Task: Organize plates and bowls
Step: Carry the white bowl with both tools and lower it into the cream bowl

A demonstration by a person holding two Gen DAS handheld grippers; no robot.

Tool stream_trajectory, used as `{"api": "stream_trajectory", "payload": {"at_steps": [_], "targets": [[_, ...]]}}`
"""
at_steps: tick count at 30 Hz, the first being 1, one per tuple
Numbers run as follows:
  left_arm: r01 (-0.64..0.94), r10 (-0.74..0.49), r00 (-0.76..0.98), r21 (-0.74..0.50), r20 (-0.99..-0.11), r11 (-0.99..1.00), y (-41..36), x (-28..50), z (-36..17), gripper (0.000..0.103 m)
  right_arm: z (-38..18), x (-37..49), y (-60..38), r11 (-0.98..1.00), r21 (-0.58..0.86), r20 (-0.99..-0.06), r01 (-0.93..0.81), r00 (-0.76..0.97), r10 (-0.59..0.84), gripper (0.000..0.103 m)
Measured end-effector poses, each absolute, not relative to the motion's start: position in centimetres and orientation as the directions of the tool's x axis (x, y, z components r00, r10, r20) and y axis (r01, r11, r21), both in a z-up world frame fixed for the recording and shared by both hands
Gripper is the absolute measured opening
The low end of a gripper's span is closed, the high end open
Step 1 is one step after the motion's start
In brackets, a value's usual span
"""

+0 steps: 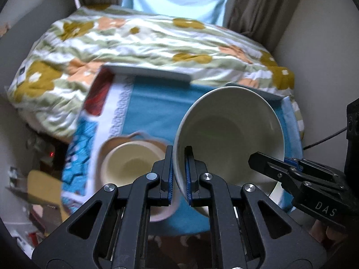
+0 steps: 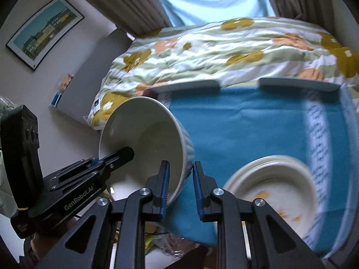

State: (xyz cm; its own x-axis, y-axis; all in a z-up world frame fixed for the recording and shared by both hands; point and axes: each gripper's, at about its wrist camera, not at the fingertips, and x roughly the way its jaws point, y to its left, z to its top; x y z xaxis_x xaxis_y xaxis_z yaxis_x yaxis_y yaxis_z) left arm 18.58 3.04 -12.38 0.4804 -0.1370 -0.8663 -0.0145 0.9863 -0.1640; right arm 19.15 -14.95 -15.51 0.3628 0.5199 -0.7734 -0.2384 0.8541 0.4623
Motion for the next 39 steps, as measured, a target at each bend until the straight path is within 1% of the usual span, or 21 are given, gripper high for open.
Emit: {"api": "stream_trajectory", "payload": {"at_steps": [4,10,17,24,32,39], "targets": [[-0.023,-0.126,0.455,-0.153,-0.881,0.988,7.0,17.9,-13.8,0.008,-17.4,18.7,-10.6,0.858,0.459,-0.789,-0.232,0.337,0.514,0.019],[0.000,-0.153,0.395,-0.166,-0.906,0.986,10.9,18.0,-17.1,0.008,-19.7,18.9,-7.0,0.877,0.440,-0.820,-0.196,0.311,0.481,0.019],[0.041,-0.172,0.340,-0.169,-0.924,0.985,11.4,19.3,-20.0,0.008,-22.4,19.5,-5.3,0.903,0.403,-0.862,-0.148,0.271,0.429,0.019],[0.070,-0.161,0.289,-0.147,-0.944,0.987,11.3,20.2,-22.1,0.008,-23.9,19.8,-4.8,0.918,0.377,-0.884,-0.126,0.247,0.397,0.019],[0.126,-0.101,0.276,-0.069,-0.956,0.990,10.2,20.6,-22.9,0.009,-24.4,20.2,-4.8,0.927,0.356,-0.896,-0.114,0.241,0.374,0.019],[0.177,-0.024,0.293,0.030,-0.956,0.984,8.9,20.7,-22.7,0.009,-24.5,20.3,-5.0,0.929,0.357,-0.895,-0.101,0.247,0.371,0.019]]}}
